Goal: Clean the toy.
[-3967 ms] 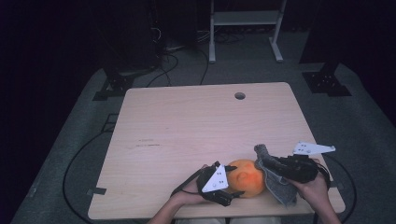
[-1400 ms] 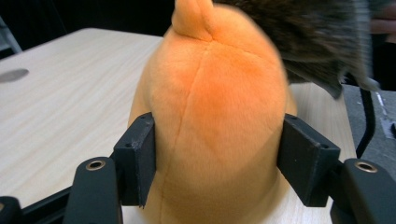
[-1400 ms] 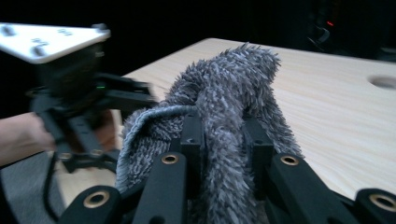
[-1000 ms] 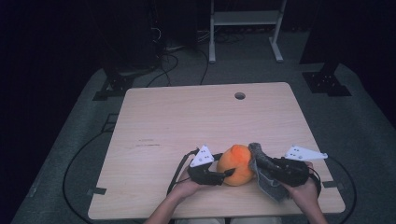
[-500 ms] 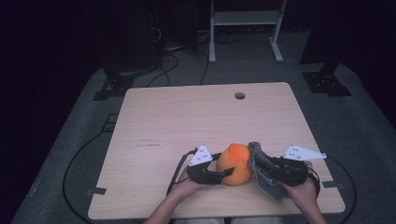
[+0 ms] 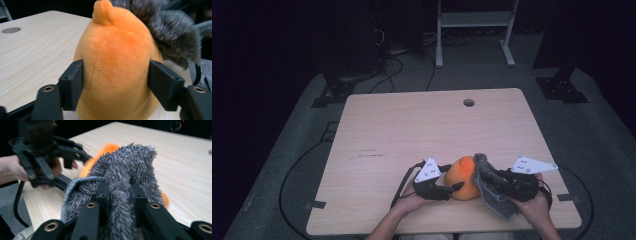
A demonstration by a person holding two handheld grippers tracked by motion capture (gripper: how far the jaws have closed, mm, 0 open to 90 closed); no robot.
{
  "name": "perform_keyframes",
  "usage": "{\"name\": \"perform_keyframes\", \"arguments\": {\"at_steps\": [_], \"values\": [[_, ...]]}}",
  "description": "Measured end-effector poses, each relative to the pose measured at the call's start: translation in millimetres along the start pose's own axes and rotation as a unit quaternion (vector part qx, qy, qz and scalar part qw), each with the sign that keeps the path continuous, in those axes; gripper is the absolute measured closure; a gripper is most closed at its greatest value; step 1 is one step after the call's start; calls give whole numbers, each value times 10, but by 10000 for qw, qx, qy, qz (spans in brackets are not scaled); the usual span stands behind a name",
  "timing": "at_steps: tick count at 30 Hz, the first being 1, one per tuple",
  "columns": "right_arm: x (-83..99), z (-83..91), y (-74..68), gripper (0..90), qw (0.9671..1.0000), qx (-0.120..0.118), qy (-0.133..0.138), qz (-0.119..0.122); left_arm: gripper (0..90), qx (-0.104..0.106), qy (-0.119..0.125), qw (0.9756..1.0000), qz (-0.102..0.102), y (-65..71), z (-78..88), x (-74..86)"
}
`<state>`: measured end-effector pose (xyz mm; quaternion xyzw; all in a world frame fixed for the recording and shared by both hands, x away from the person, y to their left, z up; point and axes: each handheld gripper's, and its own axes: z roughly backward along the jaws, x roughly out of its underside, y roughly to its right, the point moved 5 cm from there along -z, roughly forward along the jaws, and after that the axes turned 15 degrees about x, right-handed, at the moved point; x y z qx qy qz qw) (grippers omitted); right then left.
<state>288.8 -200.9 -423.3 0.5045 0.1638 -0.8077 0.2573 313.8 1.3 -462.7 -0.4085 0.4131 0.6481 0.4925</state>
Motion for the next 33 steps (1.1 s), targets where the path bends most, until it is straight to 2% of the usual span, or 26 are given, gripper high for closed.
{"name": "perform_keyframes", "arguments": {"at_steps": [4, 6, 8, 9, 11, 13, 14, 15, 16, 17, 19, 20, 21, 22, 24, 27, 29, 31, 32, 33], "values": [[-130, 10, -170, 735, 9993, -238, 213, 209, 369, 3, -175, 9996, -207, 73, -49, 11], [-175, 7, -155, 736, 9992, -276, 232, 160, 387, 24, -336, 9989, -340, 119, -52, 17], [-188, -7, -92, 736, 9995, -217, 239, 60, 381, 63, -397, 9982, -439, 150, -51, 9], [-178, -12, -78, 737, 9995, -215, 222, 42, 366, 87, -398, 9980, -476, 151, -42, -6], [-135, -9, -72, 735, 9996, -203, 158, 94, 272, 35, -287, 9983, -510, 134, -24, -50], [-98, 5, -88, 733, 9993, -348, 42, 158, 188, -24, -215, 9989, -410, 113, -29, -75], [-87, 14, -98, 733, 9990, -396, 24, 191, 184, -26, -237, 9988, -417, 113, -43, -69], [-86, 18, -101, 733, 9991, -362, 12, 238, 187, 2, -247, 9987, -435, 120, -56, -59], [-91, 26, -103, 735, 9990, -343, -14, 270, 228, 79, -218, 9987, -450, 137, -67, -49], [-105, 38, -116, 735, 9991, -297, -18, 313, 269, 58, -202, 9985, -515, 152, -82, -41], [-156, 73, -207, 734, 9983, -269, 55, 519, 324, 97, -272, 9979, -580, 194, -120, -25], [-181, 83, -264, 734, 9975, -424, 97, 550, 336, 136, -324, 9975, -617, 225, -141, -18], [-208, 83, -311, 733, 9964, -625, 158, 550, 343, 160, -398, 9964, -736, 268, -159, -11], [-229, 73, -331, 733, 9959, -671, 159, 593, 350, 139, -519, 9945, -895, 309, -169, -1], [-252, 61, -300, 732, 9965, -532, 126, 630, 359, 76, -662, 9916, -1110, 337, -169, 17], [-250, 75, -173, 733, 9985, -332, 147, 412, 362, 188, -640, 9914, -1125, 344, -160, 28], [-213, 72, -150, 737, 9989, -324, 73, 342, 335, 236, -619, 9912, -1150, 344, -157, 13], [-185, 71, -191, 738, 9980, -487, -48, 404, 211, 196, -474, 9937, -999, 322, -162, -33], [-190, 85, -242, 738, 9967, -640, -110, 484, 163, 180, -490, 9944, -918, 311, -168, -37], [-209, 93, -285, 738, 9957, -725, -103, 559, 155, 177, -496, 9941, -945, 314, -179, -28]]}}
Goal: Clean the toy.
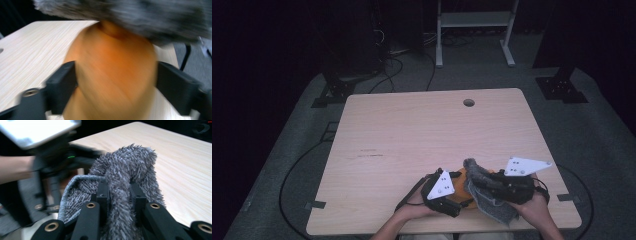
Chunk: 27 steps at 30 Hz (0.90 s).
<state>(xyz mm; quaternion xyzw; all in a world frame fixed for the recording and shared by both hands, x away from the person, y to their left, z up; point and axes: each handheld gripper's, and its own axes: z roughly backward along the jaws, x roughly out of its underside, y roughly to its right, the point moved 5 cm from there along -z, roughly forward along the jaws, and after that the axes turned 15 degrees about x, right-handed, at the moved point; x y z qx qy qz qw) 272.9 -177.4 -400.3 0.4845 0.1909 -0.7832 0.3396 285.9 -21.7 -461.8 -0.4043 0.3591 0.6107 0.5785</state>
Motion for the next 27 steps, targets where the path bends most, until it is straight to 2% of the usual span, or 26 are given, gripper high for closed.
{"name": "perform_keyframes", "arguments": {"at_steps": [1, 3, 5, 7, 8, 11, 13, 15, 18, 20, 22, 25, 27], "values": [[-20, 0, -39, 737, 9999, -50, -46, 95, 201, 10, 7, 10000, -64, 10, -3, 10], [-52, -2, -67, 737, 9998, 29, -79, 201, 274, 40, 19, 10000, -69, 32, -9, 31], [-69, -1, -23, 737, 9999, 113, 0, 97, 301, 77, -28, 9999, -124, 46, -10, 37], [-79, 12, 19, 737, 9998, 178, 91, -72, 306, 118, -86, 9997, -213, 72, -23, 36], [-79, 13, 11, 738, 9998, 184, 92, -52, 306, 118, -110, 9995, -272, 82, -30, 35], [-73, -10, -83, 738, 9995, 211, -24, 242, 301, 169, -139, 9989, -409, 95, -21, 49], [-71, -22, -67, 739, 9994, 205, -80, 262, 300, 188, -119, 9989, -414, 92, -5, 55], [-39, -35, 20, 739, 9997, 215, -106, 106, 302, 194, -125, 9990, -389, 85, 4, 56], [70, -31, 178, 740, 9994, 171, -67, -289, 299, 188, -104, 9992, -342, 81, -5, 53], [121, -10, 249, 740, 9989, 177, -46, -441, 296, 192, -67, 9993, -317, 77, -8, 53], [175, -2, 340, 741, 9981, 302, -99, -535, 294, 203, -30, 9994, -267, 67, 5, 61], [266, -7, 450, 741, 9962, 246, -101, -833, 294, 203, -41, 9994, -262, 53, 31, 73], [299, -2, 487, 741, 9954, 269, -99, -913, 294, 209, -63, 9994, -264, 47, 41, 77]]}}
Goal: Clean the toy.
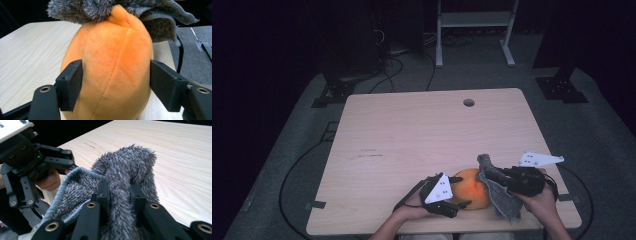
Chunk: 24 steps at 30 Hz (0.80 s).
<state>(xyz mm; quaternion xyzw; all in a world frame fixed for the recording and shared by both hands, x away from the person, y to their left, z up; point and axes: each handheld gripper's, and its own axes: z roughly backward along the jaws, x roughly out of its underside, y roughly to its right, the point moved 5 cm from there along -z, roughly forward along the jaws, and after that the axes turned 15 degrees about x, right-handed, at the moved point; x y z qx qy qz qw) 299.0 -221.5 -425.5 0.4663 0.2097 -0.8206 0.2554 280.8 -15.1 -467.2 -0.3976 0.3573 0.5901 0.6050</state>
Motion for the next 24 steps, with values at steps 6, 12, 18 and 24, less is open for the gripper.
{"name": "perform_keyframes", "arguments": {"at_steps": [6, 12, 18, 24], "values": [[58, 1, 118, 741, 9997, 198, -23, -163, 292, -16, -31, 9998, 198, -70, 92, 60], [126, -33, 189, 740, 9992, 141, -33, -375, 295, 0, -77, 9995, 293, -112, 118, 106], [232, -57, 310, 739, 9981, 278, -199, -521, 294, 4, -39, 9990, 437, -164, 154, 145], [249, -46, 355, 740, 9973, 403, -218, -568, 286, 29, 108, 9977, 664, -217, 182, 181]]}}
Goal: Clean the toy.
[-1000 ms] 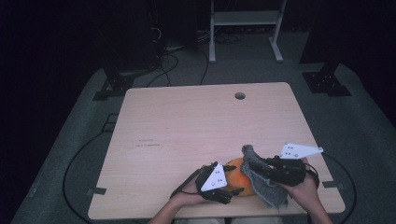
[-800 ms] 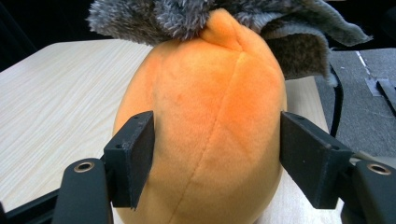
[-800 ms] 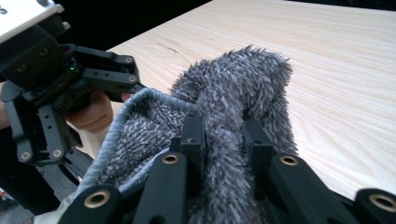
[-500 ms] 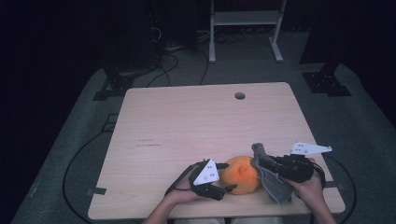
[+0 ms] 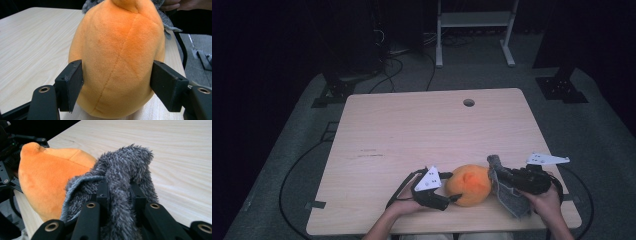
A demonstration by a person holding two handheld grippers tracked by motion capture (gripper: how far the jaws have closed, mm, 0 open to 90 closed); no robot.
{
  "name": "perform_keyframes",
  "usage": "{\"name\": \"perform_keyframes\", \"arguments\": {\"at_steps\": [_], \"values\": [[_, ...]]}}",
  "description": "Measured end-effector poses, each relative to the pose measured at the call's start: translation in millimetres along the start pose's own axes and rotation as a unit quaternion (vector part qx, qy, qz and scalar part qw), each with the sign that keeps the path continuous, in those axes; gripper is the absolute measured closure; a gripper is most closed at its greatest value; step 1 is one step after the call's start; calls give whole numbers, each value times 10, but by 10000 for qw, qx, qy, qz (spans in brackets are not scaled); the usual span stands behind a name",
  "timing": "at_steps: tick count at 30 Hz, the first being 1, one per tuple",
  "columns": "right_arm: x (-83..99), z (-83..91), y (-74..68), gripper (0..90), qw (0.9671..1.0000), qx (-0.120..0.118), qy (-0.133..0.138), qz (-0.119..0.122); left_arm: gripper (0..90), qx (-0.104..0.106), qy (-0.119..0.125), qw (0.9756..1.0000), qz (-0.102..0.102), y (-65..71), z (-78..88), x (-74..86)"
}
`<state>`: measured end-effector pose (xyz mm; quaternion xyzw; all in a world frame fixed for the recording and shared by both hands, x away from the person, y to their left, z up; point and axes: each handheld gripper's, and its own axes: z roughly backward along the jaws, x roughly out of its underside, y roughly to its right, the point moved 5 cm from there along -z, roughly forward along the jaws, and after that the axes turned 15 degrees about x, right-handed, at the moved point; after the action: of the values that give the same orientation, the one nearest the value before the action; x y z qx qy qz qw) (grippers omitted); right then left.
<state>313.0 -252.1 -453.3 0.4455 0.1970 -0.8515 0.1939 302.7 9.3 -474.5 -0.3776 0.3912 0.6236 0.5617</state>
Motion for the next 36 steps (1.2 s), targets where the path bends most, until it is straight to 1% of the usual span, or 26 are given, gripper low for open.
{"name": "perform_keyframes", "arguments": {"at_steps": [2, 4, 5, 6, 8, 9, 10, 11, 12, 14, 16, 17, 19, 20, 21, 22, 23, 24, 26, 27, 28, 29, 31, 32, 34, 36], "values": [[-59, 56, -38, 739, 9999, -29, 168, -16, 283, -4, 37, 10000, 67, -8, 0, 1], [-130, 128, -155, 739, 9989, -222, 410, 52, 262, -14, 93, 9999, 96, -20, -13, -4], [-146, 141, -202, 739, 9984, -301, 470, 123, 231, -32, 131, 9998, 138, -32, -32, -4], [-159, 144, -274, 739, 9978, -395, 476, 258, 166, -31, 147, 9998, 143, -42, -53, 0], [-142, 96, -346, 736, 9975, -428, 355, 441, 85, -26, 132, 9997, 215, -58, -95, 10], [-128, 65, -353, 735, 9975, -456, 337, 417, 73, 2, 121, 9995, 280, -64, -114, 13], [-117, 41, -338, 736, 9977, -499, 338, 319, 67, 24, 121, 9994, 326, -66, -129, 14], [-110, 30, -323, 736, 9978, -532, 341, 214, 68, 99, 127, 9990, 407, -66, -163, 10], [-91, 11, -300, 737, 9978, -545, 371, 40, 90, 126, 120, 9990, 403, -62, -177, 6], [-67, 0, -302, 738, 9982, -468, 369, 10, 169, 55, 119, 9996, 269, -45, -183, -22], [-80, 17, -291, 739, 9986, -325, 429, 1, 275, -44, 204, 9997, 150, -17, -152, -88], [-88, 29, -284, 739, 9985, -309, 453, -47, 309, -87, 306, 9994, 114, 3, -123, -137], [-118, 57, -261, 740, 9976, -294, 591, -206, 340, -126, 446, 9989, 19, 21, -34, -229], [-127, 64, -261, 740, 9970, -344, 640, -249, 346, -109, 572, 9983, 18, 29, 23, -274], [-136, 70, -268, 740, 9960, -445, 689, -360, 350, -101, 657, 9978, -2, 31, 84, -309], [-148, 69, -281, 741, 9948, -533, 750, -444, 356, -129, 697, 9975, -20, 34, 120, -328], [-155, 63, -298, 741, 9943, -568, 762, -473, 358, -196, 632, 9978, -104, 32, 163, -337], [-166, 38, -332, 741, 9947, -553, 748, -437, 360, -244, 560, 9980, -135, 24, 177, -330], [-164, -13, -365, 742, 9967, -399, 643, -298, 364, -290, 378, 9988, -72, -9, 186, -270], [-160, -40, -374, 742, 9975, -300, 592, -227, 367, -278, 335, 9991, -15, -23, 186, -246], [-173, -35, -384, 742, 9976, -238, 623, -198, 368, -276, 334, 9991, 5, -28, 189, -242], [-191, -12, -399, 742, 9972, -247, 671, -208, 368, -276, 334, 9991, 14, -32, 191, -247], [-259, 65, -471, 742, 9962, -264, 819, -97, 368, -330, 264, 9991, -35, -33, 180, -267], [-327, 133, -561, 742, 9949, -273, 971, 75, 368, -345, 220, 9991, -57, -33, 170, -270], [-390, 185, -671, 742, 9932, -327, 1099, 224, 367, -324, 198, 9993, -68, -30, 132, -274], [-448, 213, -861, 741, 9913, -346, 1162, 510, 371, -184, 169, 9996, -106, 1, 99, -290]]}}
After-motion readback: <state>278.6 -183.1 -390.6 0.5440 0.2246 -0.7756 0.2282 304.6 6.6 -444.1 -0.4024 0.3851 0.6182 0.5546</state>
